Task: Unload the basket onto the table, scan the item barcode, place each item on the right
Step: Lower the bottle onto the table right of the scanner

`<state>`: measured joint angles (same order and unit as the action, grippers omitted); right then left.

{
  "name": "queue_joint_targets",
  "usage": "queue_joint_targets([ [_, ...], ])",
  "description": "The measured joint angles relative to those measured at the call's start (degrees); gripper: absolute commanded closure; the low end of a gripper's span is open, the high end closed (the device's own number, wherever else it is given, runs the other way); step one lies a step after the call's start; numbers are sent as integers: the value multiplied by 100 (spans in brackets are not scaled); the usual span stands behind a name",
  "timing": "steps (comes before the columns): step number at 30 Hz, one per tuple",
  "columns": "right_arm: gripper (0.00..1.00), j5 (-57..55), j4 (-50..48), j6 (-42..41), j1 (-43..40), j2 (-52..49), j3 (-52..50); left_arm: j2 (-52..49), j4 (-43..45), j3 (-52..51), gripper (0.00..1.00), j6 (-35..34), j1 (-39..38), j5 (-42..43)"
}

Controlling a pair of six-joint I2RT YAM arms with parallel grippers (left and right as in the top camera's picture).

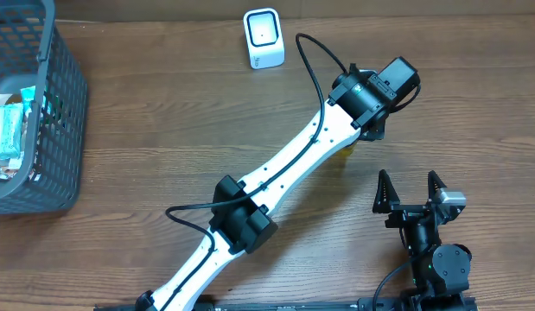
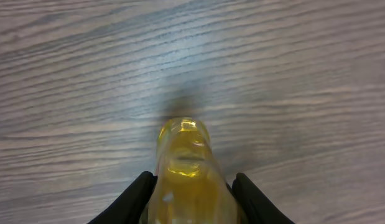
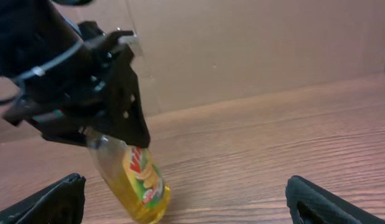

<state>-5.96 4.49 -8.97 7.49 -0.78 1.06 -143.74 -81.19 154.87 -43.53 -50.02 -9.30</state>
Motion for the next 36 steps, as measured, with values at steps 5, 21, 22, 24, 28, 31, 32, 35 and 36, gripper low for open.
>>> queue_joint_targets([
  [5, 0, -2, 0, 4, 0, 0, 0, -52, 260, -2, 96, -251, 2, -4],
  [21, 0, -2, 2, 0, 0, 0, 0, -52, 367, -92, 96, -782, -26, -24],
  [22, 0, 0, 2, 2, 0, 0, 0, -52, 380, -153, 96, -787, -28, -22],
  [24, 0, 2, 0, 2, 0, 0, 0, -52, 435, -280, 96, -802, -52, -24],
  [28, 0, 0, 2, 0, 0, 0, 0, -52, 570, -450, 95, -831, -103, -24],
  [31, 0, 0, 0, 0, 0, 0, 0, -52, 581, -470, 95, -848, -140, -22],
  [32, 0, 0, 0, 0, 0, 0, 0, -52, 581, -470, 95, -850, -142, -22],
  [35, 0, 0, -2, 2, 0, 0, 0, -52, 581, -474, 95, -863, -177, -24],
  [36, 0, -2, -2, 0, 0, 0, 0, -52, 581, -474, 95, -863, -177, -22],
])
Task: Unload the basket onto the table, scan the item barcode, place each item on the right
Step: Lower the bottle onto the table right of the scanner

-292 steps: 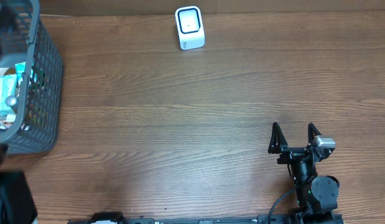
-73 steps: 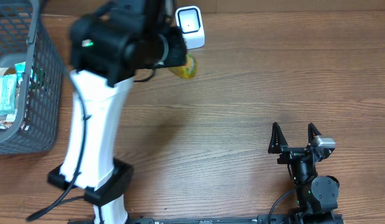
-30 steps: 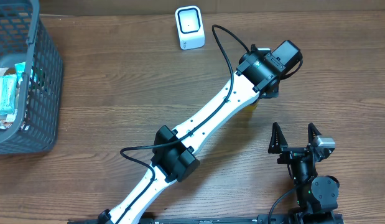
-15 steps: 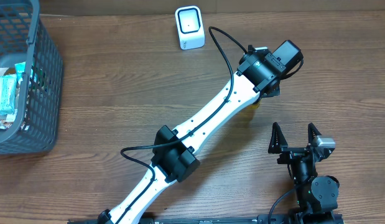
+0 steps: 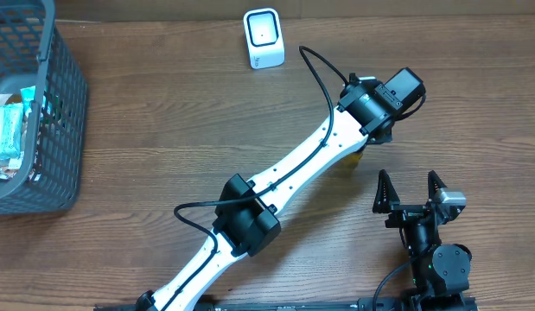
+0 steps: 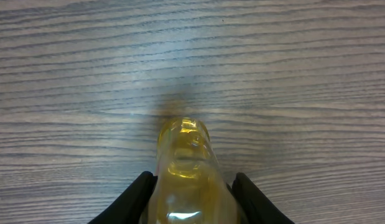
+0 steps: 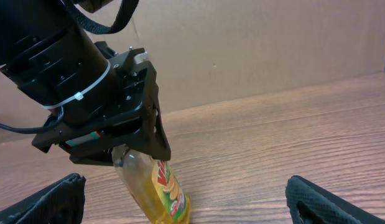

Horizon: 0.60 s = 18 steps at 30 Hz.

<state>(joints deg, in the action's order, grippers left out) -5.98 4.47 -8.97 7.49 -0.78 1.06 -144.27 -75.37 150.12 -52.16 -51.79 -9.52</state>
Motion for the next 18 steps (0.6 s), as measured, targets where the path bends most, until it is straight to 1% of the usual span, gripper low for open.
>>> queue_joint_targets([
  [4, 0, 2, 2, 2, 0, 0, 0, 0, 0, 0, 91, 0, -46, -11],
  [6, 0, 2, 2, 2, 0, 0, 0, -4, 2, 0, 91, 0, -68, -15],
  [9, 0, 2, 0, 0, 0, 0, 0, -44, 31, 0, 80, -2, -107, -15],
  [12, 0, 2, 0, 4, 0, 0, 0, -109, 39, 0, 74, -2, -118, -15],
  [15, 0, 2, 4, 2, 0, 0, 0, -184, 39, -2, 63, -2, -118, -15],
  [18, 0, 2, 0, 2, 0, 0, 0, -205, 37, -11, 60, -9, -116, -9],
])
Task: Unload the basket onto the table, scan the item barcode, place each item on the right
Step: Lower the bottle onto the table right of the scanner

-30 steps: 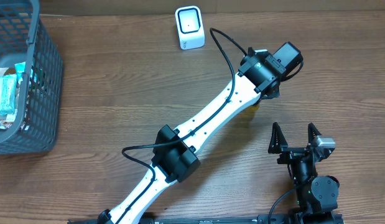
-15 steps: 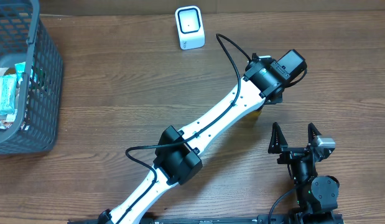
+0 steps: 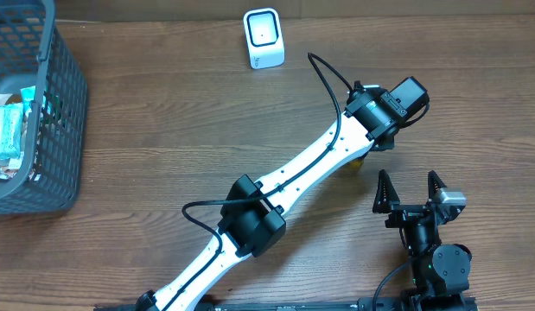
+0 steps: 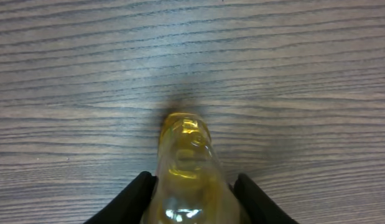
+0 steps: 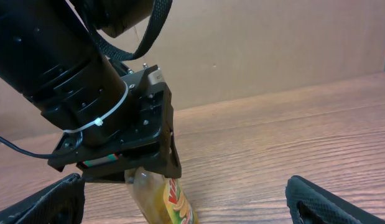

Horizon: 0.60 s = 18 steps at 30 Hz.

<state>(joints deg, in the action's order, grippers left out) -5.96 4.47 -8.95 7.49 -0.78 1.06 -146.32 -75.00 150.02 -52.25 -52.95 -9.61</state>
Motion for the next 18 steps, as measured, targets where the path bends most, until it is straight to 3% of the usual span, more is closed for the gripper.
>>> queue_joint_targets([
  [2, 0, 0, 2, -4, 0, 0, 0, 0, 2, 0, 58, -2, -2, 39],
  [7, 0, 0, 2, 0, 0, 0, 0, 0, -4, 0, 33, -26, -2, 146],
  [11, 0, 0, 4, 0, 0, 0, 0, 0, -15, 0, 22, -15, -2, 170],
  [18, 0, -2, 2, -4, 0, 0, 0, 0, -63, 0, 23, -11, -2, 208],
])
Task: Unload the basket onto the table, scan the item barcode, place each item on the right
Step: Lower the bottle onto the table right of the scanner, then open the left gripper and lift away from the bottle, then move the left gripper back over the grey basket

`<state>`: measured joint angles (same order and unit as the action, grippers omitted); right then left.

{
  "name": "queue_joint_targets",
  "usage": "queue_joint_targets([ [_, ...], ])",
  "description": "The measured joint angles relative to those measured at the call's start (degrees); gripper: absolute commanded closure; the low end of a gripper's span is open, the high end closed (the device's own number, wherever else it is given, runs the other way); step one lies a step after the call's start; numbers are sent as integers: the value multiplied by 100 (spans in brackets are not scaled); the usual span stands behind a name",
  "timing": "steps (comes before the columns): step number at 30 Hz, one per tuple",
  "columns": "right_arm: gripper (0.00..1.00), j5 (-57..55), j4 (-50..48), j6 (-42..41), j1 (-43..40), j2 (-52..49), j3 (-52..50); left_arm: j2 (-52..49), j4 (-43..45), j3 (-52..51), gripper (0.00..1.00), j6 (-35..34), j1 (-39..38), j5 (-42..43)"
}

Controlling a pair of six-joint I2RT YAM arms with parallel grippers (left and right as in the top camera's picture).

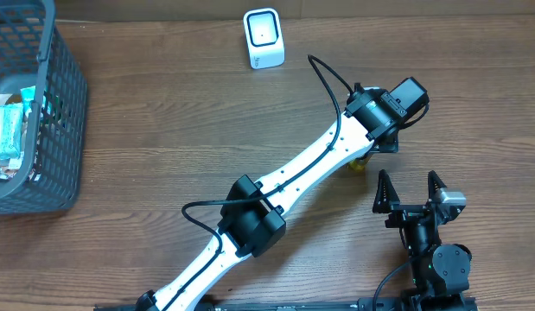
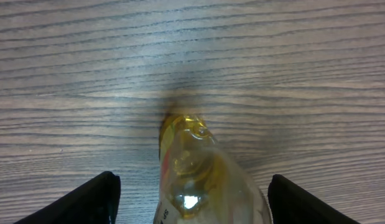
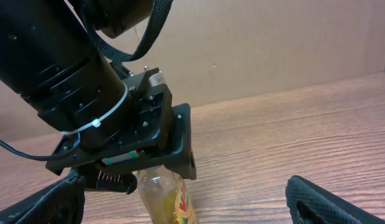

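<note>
A clear bottle of yellow liquid (image 2: 191, 163) with a red and yellow label (image 3: 181, 205) stands on the wooden table (image 1: 163, 130), right of centre, and only its yellow edge (image 1: 359, 163) shows in the overhead view. My left gripper (image 2: 192, 198) hangs over its top, open. Its fingers (image 2: 92, 199) stand wide on either side, clear of the bottle. My right gripper (image 1: 410, 192) is open near the front edge, a little right of the bottle, with nothing in it. The white barcode scanner (image 1: 264, 38) stands at the back of the table.
A grey mesh basket (image 1: 64, 112) holding packaged items sits at the left edge. A cardboard wall (image 3: 273, 43) closes off the back. My left arm (image 1: 293, 173) stretches diagonally across the table from the front.
My left gripper was shut on the bottle and now stands open around it. The bottle stays on the table at the same spot. My right arm has not moved.
My left gripper held the bottle tilted, right of the table's centre. Then it held it a little further right, nearer my right gripper and closer to upright. Now the bottle stands on the table with the jaws spread.
</note>
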<state>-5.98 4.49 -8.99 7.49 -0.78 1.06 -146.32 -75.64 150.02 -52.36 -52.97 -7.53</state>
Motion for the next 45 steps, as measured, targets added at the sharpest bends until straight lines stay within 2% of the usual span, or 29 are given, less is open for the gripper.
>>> queue_joint_targets([
  [2, 0, 2, 0, 4, 0, 0, 0, 0, 0, 0, 23, 24, 0, 0],
  [7, 0, 0, 0, 2, 0, 0, 0, 0, 142, 0, 9, 304, 2, 48],
  [10, 0, 4, 0, 2, 0, 0, 0, 0, 219, 61, 6, 616, 9, 125],
  [14, 0, 2, 2, 2, 0, 0, 0, -7, 76, 551, 0, 898, 66, 160],
  [22, 0, 2, 0, 2, 0, 0, 0, -7, -632, 2063, 0, 1193, 439, 170],
  [27, 0, 2, 0, 2, 0, 0, 0, -7, -1252, 2590, 0, 1491, 822, 164],
  [33, 0, 0, 0, 7, 0, 0, 0, -7, -2092, 2839, 0, 1775, 1434, 175],
  [41, 0, 2, 0, 0, 0, 0, 0, -7, -2105, 2850, 0, 2811, 2138, 988],
  [45, 0, 2, 0, 2, 0, 0, 0, 4, -2105, 2850, 0, 3117, 2308, 1252],
])
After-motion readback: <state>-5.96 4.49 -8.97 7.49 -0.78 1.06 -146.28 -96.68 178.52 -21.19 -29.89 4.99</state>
